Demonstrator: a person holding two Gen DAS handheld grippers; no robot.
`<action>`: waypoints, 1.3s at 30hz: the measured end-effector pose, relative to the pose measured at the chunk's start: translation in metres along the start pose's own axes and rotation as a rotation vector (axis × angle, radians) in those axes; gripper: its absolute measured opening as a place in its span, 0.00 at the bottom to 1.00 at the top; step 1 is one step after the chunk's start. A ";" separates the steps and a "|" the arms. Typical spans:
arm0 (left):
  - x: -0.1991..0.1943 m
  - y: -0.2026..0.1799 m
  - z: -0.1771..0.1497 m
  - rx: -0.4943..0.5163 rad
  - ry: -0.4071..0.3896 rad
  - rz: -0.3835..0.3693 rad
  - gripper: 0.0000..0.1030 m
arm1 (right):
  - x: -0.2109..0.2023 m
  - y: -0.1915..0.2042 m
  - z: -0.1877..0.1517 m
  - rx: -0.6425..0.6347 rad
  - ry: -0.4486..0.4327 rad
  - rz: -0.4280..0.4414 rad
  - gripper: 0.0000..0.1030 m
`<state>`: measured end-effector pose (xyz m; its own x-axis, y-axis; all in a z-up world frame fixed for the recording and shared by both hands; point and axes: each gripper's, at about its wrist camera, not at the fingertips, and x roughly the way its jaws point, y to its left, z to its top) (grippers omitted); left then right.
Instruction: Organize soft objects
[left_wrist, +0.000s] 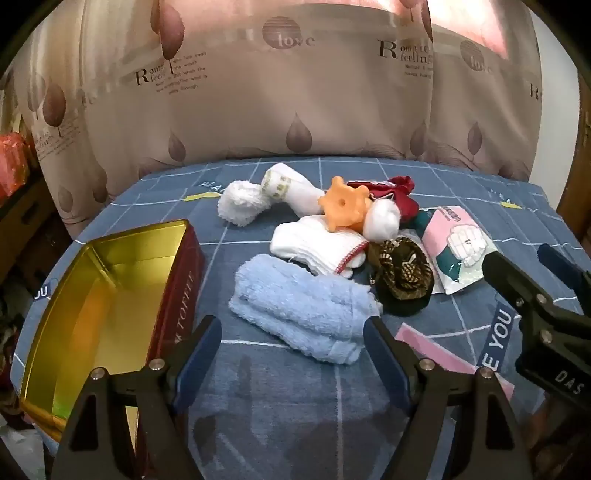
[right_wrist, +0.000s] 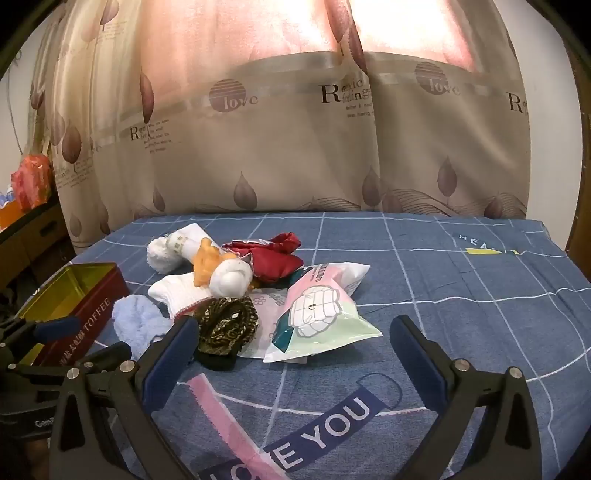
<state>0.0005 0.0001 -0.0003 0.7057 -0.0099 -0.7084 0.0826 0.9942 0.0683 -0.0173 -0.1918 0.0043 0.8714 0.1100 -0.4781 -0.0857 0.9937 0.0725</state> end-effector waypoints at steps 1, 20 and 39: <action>0.001 0.000 0.000 -0.007 0.001 -0.001 0.79 | 0.000 0.000 0.000 0.006 -0.006 0.004 1.00; 0.015 0.033 -0.003 -0.137 0.082 -0.028 0.79 | -0.003 -0.005 -0.003 0.026 -0.002 -0.004 1.00; 0.028 0.030 0.012 -0.240 0.189 -0.239 0.79 | -0.003 -0.014 -0.003 0.067 0.008 0.039 1.00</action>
<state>0.0312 0.0282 -0.0098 0.5427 -0.2471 -0.8028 0.0463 0.9631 -0.2652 -0.0201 -0.2059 0.0015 0.8641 0.1487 -0.4808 -0.0862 0.9850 0.1497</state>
